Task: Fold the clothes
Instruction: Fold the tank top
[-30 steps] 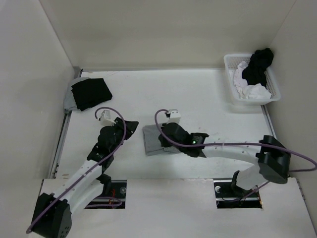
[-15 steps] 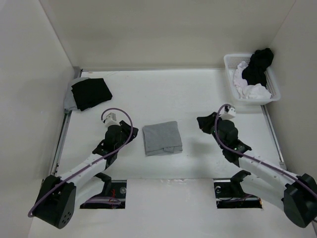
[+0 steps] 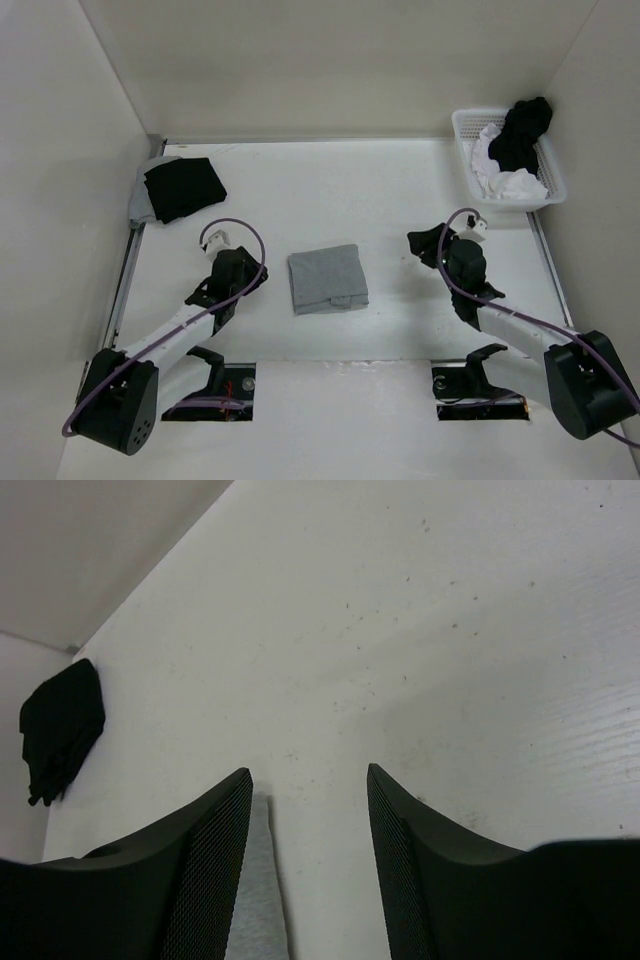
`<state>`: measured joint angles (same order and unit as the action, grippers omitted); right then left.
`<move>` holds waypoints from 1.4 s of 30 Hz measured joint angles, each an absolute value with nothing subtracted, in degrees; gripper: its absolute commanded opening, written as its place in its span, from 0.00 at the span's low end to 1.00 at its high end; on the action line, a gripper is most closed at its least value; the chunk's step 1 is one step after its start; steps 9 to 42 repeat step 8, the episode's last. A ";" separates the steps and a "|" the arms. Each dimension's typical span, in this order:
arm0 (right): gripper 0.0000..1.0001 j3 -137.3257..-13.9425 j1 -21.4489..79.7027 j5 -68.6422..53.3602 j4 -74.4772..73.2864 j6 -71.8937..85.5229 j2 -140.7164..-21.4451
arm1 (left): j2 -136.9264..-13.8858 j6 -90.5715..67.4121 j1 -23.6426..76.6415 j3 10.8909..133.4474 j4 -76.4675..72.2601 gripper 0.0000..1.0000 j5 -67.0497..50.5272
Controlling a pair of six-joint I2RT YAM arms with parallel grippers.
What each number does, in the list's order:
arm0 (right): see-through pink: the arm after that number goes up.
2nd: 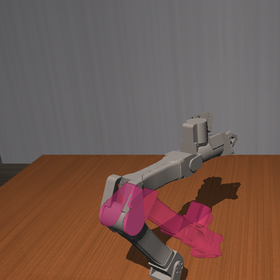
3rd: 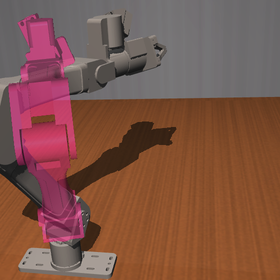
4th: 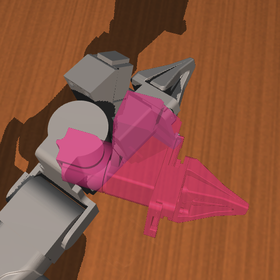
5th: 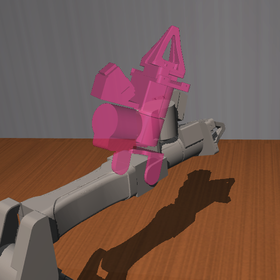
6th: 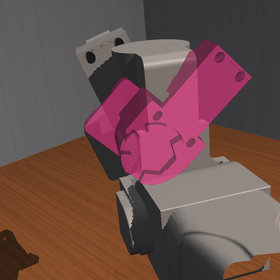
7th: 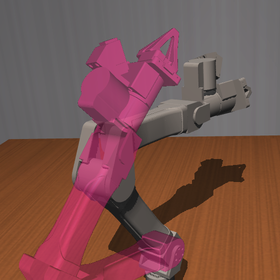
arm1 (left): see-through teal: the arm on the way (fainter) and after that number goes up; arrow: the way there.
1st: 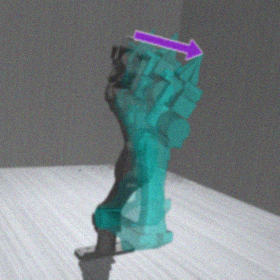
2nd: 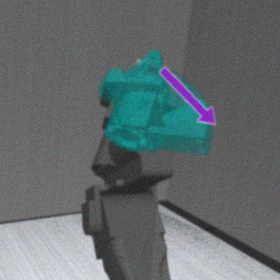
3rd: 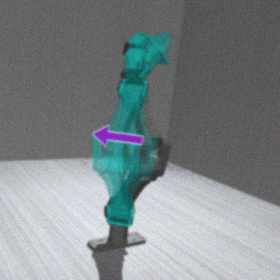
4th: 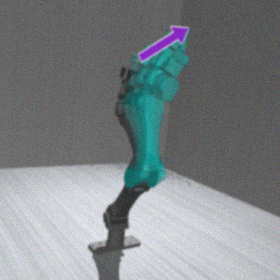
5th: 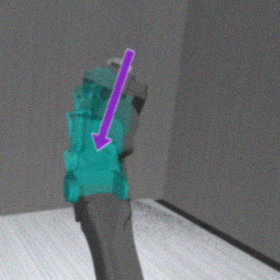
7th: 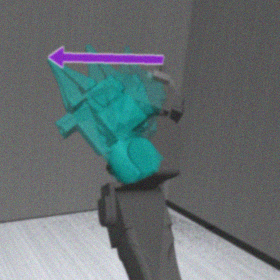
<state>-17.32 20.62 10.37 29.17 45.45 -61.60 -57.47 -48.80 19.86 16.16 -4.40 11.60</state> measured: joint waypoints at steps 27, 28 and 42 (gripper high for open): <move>0.55 -17.12 20.27 8.95 30.61 45.74 -62.24 | -59.07 -47.57 23.00 18.41 -3.64 0.44 11.86; 0.55 -17.12 20.27 8.95 30.61 45.74 -62.24 | -59.07 -47.57 23.00 18.41 -3.64 0.44 11.86; 0.55 -17.12 20.27 8.95 30.61 45.74 -62.24 | -59.07 -47.57 23.00 18.41 -3.64 0.44 11.86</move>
